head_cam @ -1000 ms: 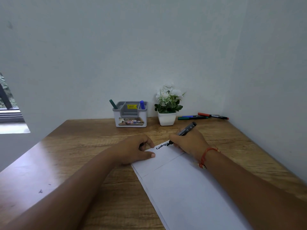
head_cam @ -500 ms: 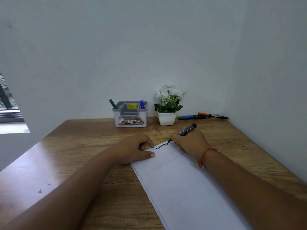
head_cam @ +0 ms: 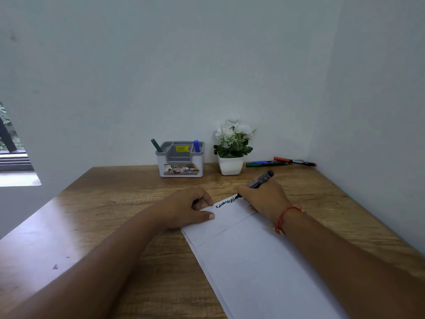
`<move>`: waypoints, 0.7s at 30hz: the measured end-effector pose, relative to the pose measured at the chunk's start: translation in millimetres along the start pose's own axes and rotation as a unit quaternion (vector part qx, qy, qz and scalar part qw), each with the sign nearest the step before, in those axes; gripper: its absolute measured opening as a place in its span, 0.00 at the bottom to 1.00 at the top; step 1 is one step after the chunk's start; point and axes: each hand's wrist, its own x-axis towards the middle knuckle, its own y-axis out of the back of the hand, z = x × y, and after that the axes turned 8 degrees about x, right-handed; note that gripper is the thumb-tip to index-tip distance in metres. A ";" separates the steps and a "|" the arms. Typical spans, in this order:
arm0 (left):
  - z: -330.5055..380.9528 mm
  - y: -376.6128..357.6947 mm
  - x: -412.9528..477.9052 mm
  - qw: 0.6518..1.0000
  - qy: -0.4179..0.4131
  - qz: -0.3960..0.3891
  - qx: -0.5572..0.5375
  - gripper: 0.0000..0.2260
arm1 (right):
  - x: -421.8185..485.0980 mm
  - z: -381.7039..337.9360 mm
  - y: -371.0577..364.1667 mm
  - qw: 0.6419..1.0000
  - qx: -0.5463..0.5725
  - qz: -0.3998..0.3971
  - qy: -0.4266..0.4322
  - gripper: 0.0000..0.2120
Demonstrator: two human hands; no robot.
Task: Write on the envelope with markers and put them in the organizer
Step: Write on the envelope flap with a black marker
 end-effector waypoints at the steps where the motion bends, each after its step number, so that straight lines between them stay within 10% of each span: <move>1: 0.0 0.1 0.1 1.000 0.000 -0.001 -0.002 0.15 | 0.3 0.2 -0.1 1.000 -0.005 -0.001 -0.001 0.10; 21: -0.9 -0.8 0.0 1.000 0.000 0.006 -0.014 0.14 | 1.1 -1.2 0.8 1.000 0.009 0.000 -0.008 0.10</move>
